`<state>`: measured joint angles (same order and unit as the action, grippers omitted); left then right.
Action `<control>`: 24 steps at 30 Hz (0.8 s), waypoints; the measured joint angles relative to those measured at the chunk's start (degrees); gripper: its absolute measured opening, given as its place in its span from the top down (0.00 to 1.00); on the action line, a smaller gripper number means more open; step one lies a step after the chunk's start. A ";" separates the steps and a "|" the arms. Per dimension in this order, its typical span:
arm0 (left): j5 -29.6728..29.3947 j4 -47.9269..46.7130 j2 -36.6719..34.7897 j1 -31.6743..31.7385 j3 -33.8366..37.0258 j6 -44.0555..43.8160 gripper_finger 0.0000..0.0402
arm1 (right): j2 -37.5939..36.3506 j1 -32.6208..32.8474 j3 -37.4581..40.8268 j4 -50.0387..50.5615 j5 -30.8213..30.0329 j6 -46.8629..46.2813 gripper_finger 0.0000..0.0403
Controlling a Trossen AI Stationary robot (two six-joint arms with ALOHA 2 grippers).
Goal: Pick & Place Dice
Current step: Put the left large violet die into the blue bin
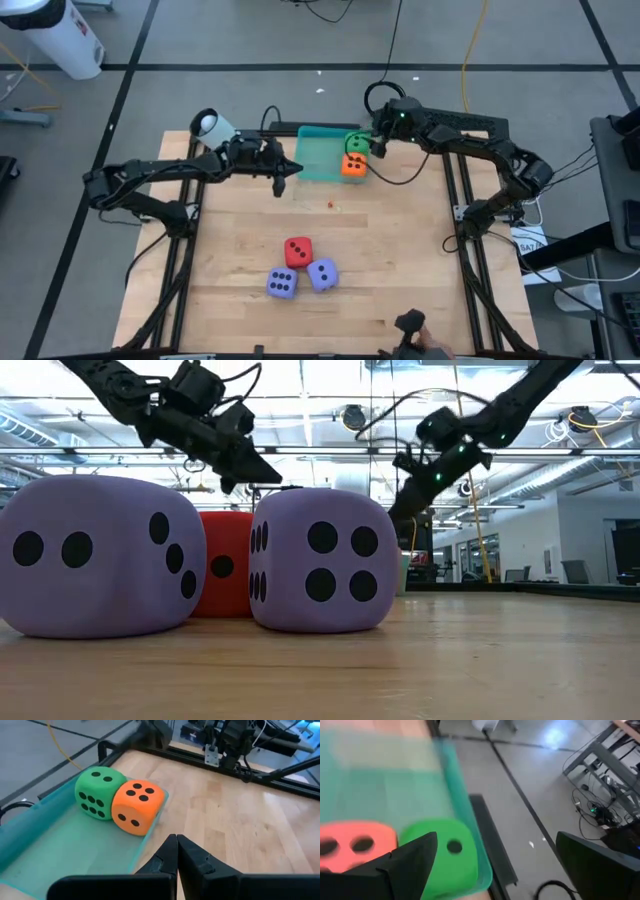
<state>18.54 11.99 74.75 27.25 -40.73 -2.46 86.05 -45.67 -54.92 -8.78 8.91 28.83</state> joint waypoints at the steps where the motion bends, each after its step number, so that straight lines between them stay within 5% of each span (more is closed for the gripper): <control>1: 0.05 -0.59 -1.01 0.21 0.01 0.48 0.98 | -1.30 -0.04 0.00 0.05 0.77 -1.60 0.02; 8: 2.21 -0.55 -11.45 2.14 5.07 2.23 1.00 | -11.92 -1.30 2.57 -6.12 24.16 -21.47 0.18; 16: 2.67 5.28 -21.16 3.41 14.93 -2.79 0.99 | -21.08 0.61 13.78 -18.18 24.23 -37.04 0.56; 24: 2.65 2.37 -27.51 3.19 16.33 -3.64 1.00 | -26.13 4.45 27.30 -30.67 17.76 -40.16 0.88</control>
<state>21.19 14.36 47.24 30.43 -24.40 -6.10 59.92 -41.22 -27.61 -39.45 26.67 -11.33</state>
